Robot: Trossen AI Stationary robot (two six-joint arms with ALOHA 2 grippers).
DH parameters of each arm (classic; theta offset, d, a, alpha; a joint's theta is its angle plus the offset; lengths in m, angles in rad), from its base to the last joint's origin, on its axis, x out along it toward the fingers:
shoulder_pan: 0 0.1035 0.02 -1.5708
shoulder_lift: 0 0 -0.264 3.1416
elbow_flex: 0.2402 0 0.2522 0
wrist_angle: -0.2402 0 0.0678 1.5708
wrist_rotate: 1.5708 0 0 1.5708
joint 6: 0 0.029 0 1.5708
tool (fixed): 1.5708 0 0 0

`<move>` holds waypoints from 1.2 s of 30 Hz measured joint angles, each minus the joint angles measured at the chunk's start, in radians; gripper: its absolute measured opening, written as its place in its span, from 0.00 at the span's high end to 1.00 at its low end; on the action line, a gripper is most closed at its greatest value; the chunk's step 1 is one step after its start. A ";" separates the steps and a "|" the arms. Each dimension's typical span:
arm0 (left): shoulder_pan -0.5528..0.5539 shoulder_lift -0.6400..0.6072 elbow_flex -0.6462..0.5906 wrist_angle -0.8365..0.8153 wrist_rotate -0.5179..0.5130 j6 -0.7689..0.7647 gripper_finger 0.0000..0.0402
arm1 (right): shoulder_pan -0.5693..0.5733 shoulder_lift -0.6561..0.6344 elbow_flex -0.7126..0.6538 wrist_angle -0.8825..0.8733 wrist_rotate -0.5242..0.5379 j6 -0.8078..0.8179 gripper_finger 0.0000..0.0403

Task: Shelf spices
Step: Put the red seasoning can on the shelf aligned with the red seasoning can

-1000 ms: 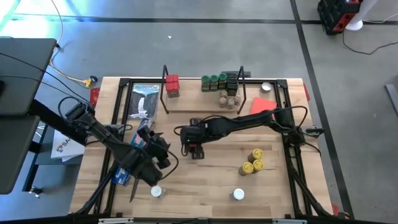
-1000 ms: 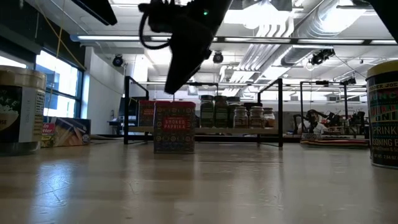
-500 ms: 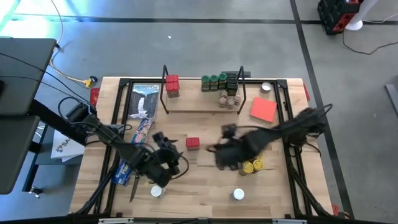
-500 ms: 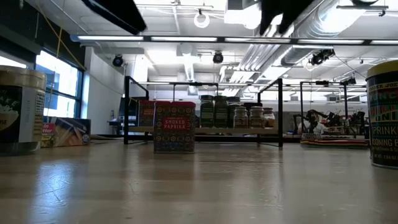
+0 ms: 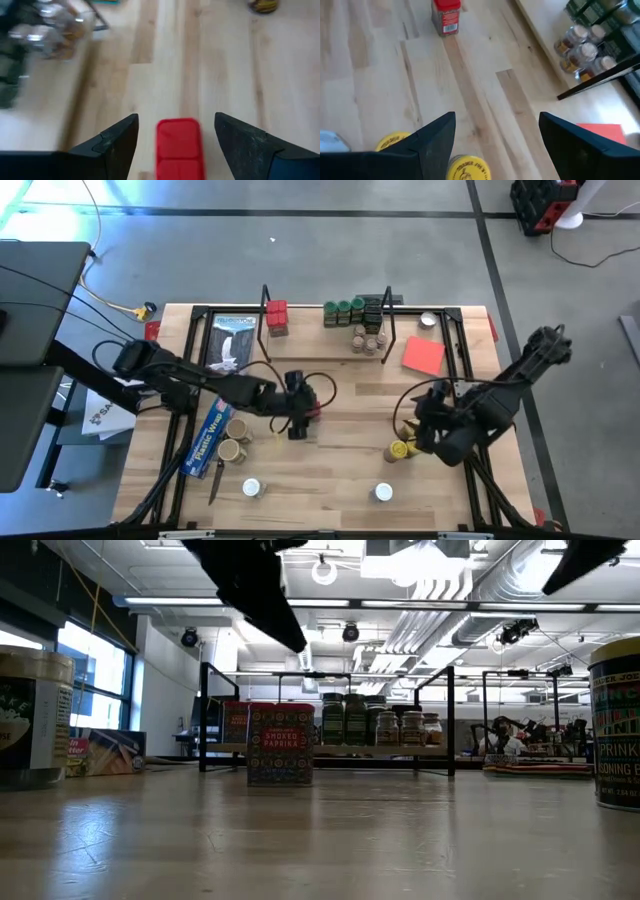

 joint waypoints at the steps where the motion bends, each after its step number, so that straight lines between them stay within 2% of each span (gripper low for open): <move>1: 0.014 0.002 0.000 0.002 0.038 0.003 0.36 | 0.012 -0.008 -0.020 0.011 0.009 0.019 0.30; 4: 0.049 0.028 0.000 -0.001 0.123 -0.022 0.36 | 0.036 -0.010 -0.066 0.040 0.014 0.058 0.30; 12: 0.062 0.143 -0.001 -0.006 0.113 -0.085 0.36 | 0.047 -0.003 -0.128 0.110 0.012 0.072 0.30; 22: 0.050 0.181 0.001 -0.040 0.084 -0.110 0.36 | 0.047 -0.003 -0.129 0.114 0.014 0.064 0.30; 27: 0.050 0.181 0.002 -0.070 0.085 -0.095 0.44 | 0.047 -0.003 -0.129 0.123 0.014 0.064 0.30; 29: 0.054 0.181 0.020 -0.110 0.086 -0.072 0.49 | 0.047 -0.003 -0.129 0.123 0.015 0.064 0.30; 33: 0.090 0.181 0.113 -0.252 0.115 -0.020 0.49 | 0.047 -0.003 -0.129 0.124 0.016 0.064 0.30; 36: 0.140 0.177 0.216 -0.408 0.067 0.050 0.49 | 0.047 -0.003 -0.129 0.124 0.019 0.063 0.30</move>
